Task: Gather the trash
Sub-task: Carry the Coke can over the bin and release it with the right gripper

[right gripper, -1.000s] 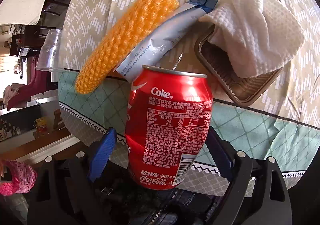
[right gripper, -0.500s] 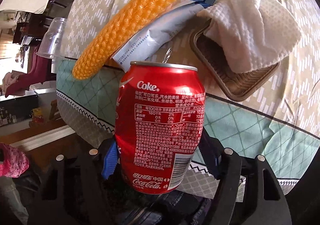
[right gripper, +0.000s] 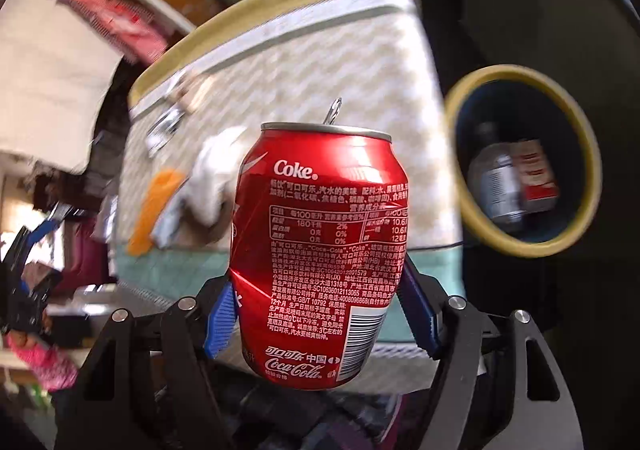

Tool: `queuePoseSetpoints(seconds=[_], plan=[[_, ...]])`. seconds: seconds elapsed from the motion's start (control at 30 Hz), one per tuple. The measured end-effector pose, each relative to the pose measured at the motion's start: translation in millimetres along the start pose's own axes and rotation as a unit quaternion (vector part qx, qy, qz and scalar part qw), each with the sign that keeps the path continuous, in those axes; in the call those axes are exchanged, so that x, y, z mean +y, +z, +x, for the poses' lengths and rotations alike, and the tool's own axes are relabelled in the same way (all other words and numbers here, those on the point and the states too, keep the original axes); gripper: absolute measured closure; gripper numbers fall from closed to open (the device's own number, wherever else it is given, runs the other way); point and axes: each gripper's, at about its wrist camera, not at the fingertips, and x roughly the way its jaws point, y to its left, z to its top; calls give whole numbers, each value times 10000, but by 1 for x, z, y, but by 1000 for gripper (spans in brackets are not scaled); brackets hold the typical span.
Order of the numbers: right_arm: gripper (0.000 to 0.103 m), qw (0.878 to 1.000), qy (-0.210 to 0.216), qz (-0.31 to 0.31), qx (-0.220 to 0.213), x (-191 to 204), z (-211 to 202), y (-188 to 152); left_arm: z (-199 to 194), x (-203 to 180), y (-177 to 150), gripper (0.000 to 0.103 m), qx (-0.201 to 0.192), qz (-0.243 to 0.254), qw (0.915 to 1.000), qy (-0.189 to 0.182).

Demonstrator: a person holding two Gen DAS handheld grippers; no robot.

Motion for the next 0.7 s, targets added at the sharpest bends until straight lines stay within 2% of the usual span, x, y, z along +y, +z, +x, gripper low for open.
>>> queuePoseSetpoints(seconds=[0.13, 0.2, 0.37, 0.43, 0.57, 0.7], plan=[[33, 9951, -751, 569, -300, -79, 1, 32, 2, -4, -3, 16, 44, -81, 10000, 5], [33, 9921, -968, 727, -329, -121, 7, 49, 2, -5, -6, 16, 81, -128, 9999, 22], [32, 9864, -1230, 1070, -222, -192, 37, 82, 2, -5, -13, 13, 210, -245, 9994, 160], [20, 9848, -1238, 1203, -180, -207, 49, 89, 2, -5, -16, 13, 243, -292, 9991, 193], [19, 9830, -1134, 1389, -394, -225, 50, 90, 0, -2, -20, 12, 286, -377, 9986, 249], [19, 9861, -631, 1431, -558, -229, 40, 78, -4, 3, -25, 12, 266, -577, 9976, 277]])
